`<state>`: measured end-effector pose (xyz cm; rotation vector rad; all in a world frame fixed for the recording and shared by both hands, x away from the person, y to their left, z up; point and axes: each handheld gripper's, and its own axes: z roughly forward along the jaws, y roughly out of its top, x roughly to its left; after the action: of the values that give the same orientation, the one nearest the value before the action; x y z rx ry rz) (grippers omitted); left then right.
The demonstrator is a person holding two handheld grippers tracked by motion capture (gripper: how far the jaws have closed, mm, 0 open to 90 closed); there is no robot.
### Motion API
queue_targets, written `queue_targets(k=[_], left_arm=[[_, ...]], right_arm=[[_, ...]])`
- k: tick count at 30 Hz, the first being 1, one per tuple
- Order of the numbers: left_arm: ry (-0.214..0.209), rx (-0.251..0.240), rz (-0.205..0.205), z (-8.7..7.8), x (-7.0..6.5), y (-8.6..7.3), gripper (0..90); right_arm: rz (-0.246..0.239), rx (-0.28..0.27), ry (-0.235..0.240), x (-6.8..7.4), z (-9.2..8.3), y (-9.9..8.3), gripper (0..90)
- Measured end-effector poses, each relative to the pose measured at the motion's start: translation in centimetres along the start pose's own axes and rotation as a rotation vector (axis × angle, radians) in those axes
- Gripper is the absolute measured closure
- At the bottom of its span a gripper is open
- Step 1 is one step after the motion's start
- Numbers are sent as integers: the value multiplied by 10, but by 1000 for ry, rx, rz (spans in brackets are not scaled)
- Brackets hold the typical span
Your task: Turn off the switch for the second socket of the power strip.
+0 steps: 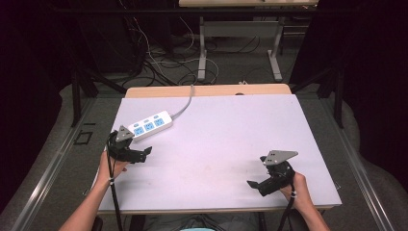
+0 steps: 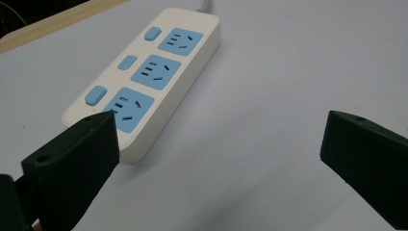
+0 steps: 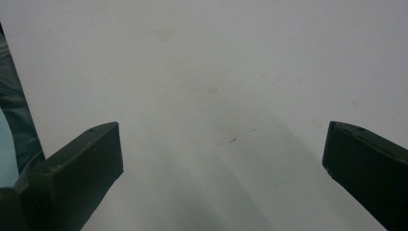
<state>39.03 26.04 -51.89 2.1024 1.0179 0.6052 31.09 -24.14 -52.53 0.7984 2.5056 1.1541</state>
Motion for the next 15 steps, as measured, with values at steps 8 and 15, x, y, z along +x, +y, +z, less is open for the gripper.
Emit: queue_targets(k=[8,15], left_arm=[[2,-1,7,5,3,6,0],[1,-4,12,6,7,12,0]], right_arm=[[1,1,-2,0,0,0,1],[-8,1,0,0,0,0,0]])
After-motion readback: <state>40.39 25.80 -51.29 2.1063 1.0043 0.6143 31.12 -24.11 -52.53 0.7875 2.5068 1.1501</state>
